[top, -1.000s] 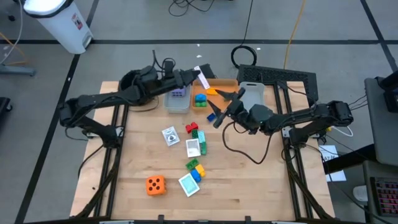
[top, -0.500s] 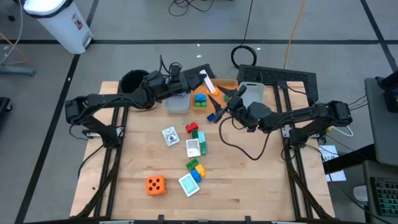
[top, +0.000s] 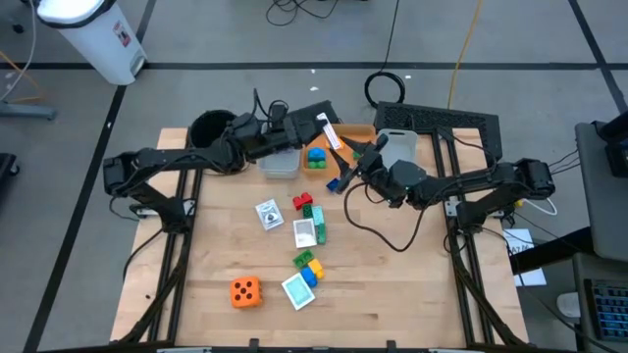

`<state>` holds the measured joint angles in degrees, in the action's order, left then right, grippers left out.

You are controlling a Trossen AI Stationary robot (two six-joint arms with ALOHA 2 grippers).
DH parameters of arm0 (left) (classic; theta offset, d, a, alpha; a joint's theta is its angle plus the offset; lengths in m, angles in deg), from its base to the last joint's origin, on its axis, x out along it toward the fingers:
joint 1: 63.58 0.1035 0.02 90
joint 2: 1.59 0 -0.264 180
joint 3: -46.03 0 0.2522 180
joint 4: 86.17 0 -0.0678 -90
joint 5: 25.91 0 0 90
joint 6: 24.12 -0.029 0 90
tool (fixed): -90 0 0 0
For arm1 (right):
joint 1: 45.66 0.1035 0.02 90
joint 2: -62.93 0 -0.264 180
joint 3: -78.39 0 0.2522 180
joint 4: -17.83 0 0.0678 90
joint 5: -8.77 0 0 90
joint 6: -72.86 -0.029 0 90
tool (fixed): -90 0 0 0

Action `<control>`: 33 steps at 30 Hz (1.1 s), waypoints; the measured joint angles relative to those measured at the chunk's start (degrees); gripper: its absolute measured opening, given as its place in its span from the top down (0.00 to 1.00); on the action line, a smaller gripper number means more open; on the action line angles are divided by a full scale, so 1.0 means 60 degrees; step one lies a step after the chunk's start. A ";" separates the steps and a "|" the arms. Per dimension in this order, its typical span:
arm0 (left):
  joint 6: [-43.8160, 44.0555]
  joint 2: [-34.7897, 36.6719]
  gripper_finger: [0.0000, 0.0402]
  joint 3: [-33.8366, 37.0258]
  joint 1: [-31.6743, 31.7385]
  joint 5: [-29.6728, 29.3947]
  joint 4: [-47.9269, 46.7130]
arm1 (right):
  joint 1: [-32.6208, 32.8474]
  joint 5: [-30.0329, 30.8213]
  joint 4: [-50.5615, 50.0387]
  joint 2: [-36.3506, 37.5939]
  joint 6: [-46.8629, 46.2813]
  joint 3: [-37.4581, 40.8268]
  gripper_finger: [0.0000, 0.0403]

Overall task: Pick & Place Toys
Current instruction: Put the red deck of cards into the right gray bin

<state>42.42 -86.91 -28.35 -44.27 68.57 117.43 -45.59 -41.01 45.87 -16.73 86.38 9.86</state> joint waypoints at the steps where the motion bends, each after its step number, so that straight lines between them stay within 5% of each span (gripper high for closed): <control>1: -0.0004 0.0000 0.22 0.0000 0.0000 -0.0013 0.0004 | -0.0012 -0.0014 0.0008 0.0000 0.0000 0.0000 0.60; 13: 0.0000 0.0007 0.22 0.0000 -0.0011 0.0019 -0.0066 | -0.0017 0.0043 0.0028 0.0000 0.0053 0.0000 0.87; 25: -0.0344 0.0015 0.09 0.0000 -0.0051 0.0200 -0.0290 | -0.0017 0.0025 0.0123 0.0000 -0.0011 0.0000 0.88; 33: -0.0955 0.0011 0.09 0.0000 -0.0036 0.0220 0.0004 | -0.0017 0.0057 0.0336 0.0004 0.0163 0.0000 0.88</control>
<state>36.69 -86.84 -28.35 -44.49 69.90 117.46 -45.69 -40.67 47.88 -16.70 87.36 9.86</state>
